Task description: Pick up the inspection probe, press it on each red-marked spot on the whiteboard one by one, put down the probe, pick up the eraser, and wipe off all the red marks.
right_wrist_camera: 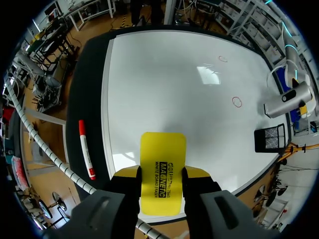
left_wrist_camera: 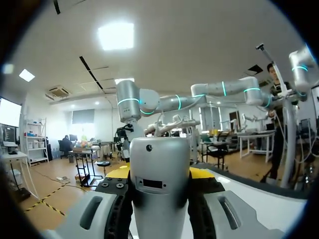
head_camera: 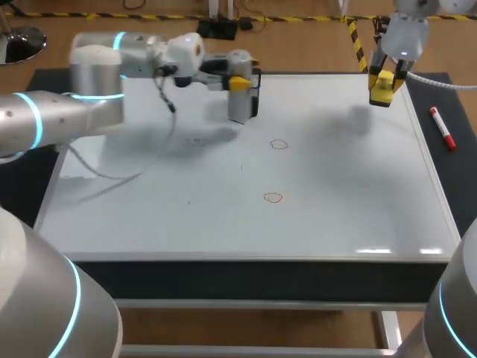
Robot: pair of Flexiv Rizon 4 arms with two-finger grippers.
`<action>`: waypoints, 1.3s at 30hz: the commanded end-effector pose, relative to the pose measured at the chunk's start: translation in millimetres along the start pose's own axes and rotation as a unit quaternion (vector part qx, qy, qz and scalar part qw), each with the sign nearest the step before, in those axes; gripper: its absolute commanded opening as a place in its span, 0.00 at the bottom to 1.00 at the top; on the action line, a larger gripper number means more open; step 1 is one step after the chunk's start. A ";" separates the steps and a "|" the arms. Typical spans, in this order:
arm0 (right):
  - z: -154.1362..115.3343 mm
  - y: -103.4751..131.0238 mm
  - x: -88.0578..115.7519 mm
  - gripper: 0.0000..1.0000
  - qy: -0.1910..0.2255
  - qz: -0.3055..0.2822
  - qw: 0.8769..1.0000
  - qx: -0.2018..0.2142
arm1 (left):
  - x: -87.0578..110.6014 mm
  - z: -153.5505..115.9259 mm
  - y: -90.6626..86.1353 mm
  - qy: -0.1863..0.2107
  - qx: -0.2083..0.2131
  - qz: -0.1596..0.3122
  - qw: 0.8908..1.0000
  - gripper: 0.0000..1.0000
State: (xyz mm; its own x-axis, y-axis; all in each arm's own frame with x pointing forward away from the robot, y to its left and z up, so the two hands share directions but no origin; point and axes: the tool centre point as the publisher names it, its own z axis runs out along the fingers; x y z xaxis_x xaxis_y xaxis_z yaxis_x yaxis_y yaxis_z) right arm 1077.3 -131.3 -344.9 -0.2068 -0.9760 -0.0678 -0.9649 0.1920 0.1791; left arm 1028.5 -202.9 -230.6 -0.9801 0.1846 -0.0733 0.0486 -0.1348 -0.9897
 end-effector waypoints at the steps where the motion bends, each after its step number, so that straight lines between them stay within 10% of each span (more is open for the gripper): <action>1: -1.3 -1.6 0.4 0.00 0.002 -0.001 1.000 -0.001 | 54.3 -60.4 -30.8 -0.120 -0.029 0.008 0.992 0.00; 13: -1.3 -1.6 0.4 0.00 0.002 -0.001 1.000 -0.001 | 84.9 -152.2 -38.8 -0.211 -0.037 -0.002 0.977 0.00; 29: -1.3 -1.6 0.4 0.00 0.002 -0.001 1.000 -0.001 | 87.5 -165.0 -39.9 -0.219 -0.039 -0.004 0.975 0.00; 39: 19.9 82.1 -55.9 0.00 0.049 -0.148 0.988 0.002 | 87.5 -165.0 -39.9 -0.219 -0.039 -0.004 0.975 0.00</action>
State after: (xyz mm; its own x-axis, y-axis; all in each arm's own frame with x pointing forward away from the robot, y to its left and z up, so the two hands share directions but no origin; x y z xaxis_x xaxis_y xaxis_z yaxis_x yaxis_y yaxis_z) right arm 1034.6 -72.8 -349.4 0.0605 -0.9954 -0.0740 -0.9740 -0.0751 0.2138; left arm 975.7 -19.7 -219.7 -0.9795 -0.2000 -0.0235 0.0356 -0.0572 -0.9977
